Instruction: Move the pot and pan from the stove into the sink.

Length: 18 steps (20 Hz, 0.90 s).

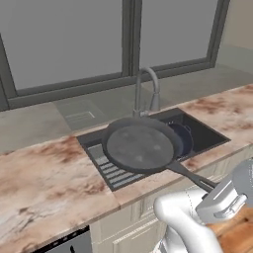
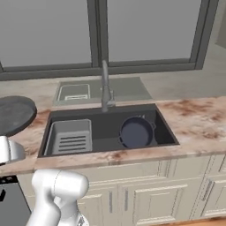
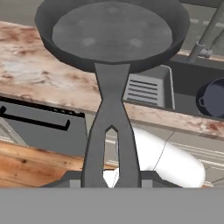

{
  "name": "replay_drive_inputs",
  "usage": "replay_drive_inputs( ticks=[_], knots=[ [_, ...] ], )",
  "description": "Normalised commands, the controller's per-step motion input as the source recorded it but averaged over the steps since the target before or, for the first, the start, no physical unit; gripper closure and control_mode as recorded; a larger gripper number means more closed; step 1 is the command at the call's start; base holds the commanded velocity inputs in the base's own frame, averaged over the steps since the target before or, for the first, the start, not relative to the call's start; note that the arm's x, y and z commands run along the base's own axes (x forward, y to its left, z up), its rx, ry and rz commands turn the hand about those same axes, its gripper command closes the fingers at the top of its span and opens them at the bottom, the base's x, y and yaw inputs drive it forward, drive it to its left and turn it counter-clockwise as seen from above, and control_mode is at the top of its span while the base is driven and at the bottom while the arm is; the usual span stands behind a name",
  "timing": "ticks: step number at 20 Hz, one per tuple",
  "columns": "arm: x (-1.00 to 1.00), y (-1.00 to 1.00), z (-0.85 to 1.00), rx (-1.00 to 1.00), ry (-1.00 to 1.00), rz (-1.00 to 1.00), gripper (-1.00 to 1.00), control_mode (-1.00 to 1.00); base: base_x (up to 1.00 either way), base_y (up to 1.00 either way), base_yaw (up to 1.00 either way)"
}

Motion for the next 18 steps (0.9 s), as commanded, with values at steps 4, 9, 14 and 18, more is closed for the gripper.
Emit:
replay_drive_inputs(
  ticks=[4,9,14,18],
  knots=[
    [0.00,0.00,0.00,0.00,0.00,0.00,1.00,1.00,0.12,-0.76,0.05],
    [0.00,0.00,0.00,0.00,0.00,0.00,1.00,1.00,0.10,-0.83,0.04],
    [0.00,0.00,0.00,0.00,0.00,0.00,1.00,1.00,0.07,-0.84,0.03],
    [0.00,0.00,0.00,0.00,0.00,0.00,1.00,1.00,0.04,-0.75,0.02]
  ],
)
